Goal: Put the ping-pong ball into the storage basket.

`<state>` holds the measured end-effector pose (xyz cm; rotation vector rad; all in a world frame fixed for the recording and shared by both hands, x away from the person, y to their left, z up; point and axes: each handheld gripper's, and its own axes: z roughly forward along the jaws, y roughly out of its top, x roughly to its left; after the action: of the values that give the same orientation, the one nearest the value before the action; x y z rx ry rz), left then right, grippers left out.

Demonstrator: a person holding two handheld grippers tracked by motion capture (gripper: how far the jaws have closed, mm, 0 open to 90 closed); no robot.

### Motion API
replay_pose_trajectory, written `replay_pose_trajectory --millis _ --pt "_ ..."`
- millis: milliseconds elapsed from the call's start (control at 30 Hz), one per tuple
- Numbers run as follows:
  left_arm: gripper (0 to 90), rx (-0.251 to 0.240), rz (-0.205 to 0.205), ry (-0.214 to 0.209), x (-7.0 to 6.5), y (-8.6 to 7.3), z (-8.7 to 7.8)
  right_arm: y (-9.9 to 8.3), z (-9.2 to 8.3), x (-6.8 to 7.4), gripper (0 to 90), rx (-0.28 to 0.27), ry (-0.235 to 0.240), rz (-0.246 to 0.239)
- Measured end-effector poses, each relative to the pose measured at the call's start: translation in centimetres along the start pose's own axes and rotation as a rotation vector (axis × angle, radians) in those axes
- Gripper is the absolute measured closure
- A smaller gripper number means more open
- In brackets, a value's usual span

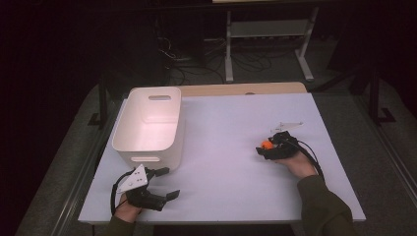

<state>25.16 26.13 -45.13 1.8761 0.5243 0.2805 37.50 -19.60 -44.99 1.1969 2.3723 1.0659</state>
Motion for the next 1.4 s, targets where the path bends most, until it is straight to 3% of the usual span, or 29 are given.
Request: replay_pose_trajectory --millis 200,733,1400 --pt "14.1 -0.002 -0.001 0.000 0.02 -0.01 -0.03 -0.09 0.03 -0.07 38.6 0.002 -0.006 -0.001" --pt "14.1 -0.002 -0.002 -0.001 0.03 -0.01 -0.01 -0.23 0.14 -0.26 47.7 0.005 -0.006 0.005" --pt "14.2 -0.004 -0.002 0.000 0.02 -0.01 -0.03 0.01 -0.25 -0.27 49.1 -0.015 0.012 0.021"
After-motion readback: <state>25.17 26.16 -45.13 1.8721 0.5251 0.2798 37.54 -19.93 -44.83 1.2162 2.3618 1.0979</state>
